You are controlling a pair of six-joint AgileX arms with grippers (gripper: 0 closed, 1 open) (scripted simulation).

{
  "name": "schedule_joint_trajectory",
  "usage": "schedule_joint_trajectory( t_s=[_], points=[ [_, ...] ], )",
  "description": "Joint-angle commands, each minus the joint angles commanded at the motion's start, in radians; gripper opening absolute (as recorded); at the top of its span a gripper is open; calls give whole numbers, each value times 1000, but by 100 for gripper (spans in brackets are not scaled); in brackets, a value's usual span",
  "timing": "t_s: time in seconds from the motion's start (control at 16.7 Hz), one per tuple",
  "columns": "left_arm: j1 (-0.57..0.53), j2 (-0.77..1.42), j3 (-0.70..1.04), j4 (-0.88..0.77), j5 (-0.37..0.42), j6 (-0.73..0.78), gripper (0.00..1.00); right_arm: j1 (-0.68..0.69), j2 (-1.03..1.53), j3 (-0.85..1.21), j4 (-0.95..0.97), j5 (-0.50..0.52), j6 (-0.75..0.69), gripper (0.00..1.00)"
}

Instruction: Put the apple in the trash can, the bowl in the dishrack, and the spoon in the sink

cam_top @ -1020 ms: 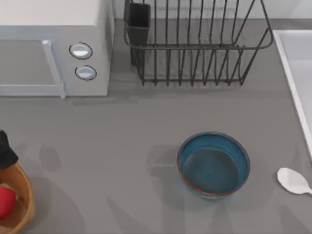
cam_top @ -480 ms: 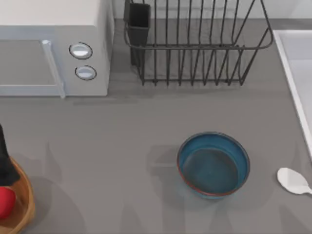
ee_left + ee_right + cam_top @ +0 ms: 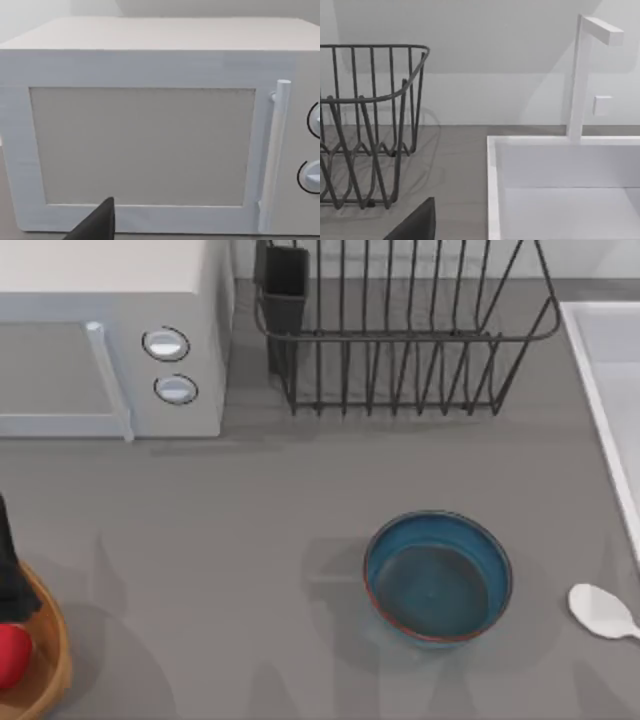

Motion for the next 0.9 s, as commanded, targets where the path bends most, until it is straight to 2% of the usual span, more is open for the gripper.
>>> schedule_joint_trajectory(
  t_s=[0.36, 0.9],
  points=[
    [0, 0, 0, 0, 0, 0, 100, 93, 284, 262, -220, 1, 96, 100],
    [0, 0, 0, 0, 0, 0, 100, 331, 1179, 913, -797, -6, 340, 100]
  ],
)
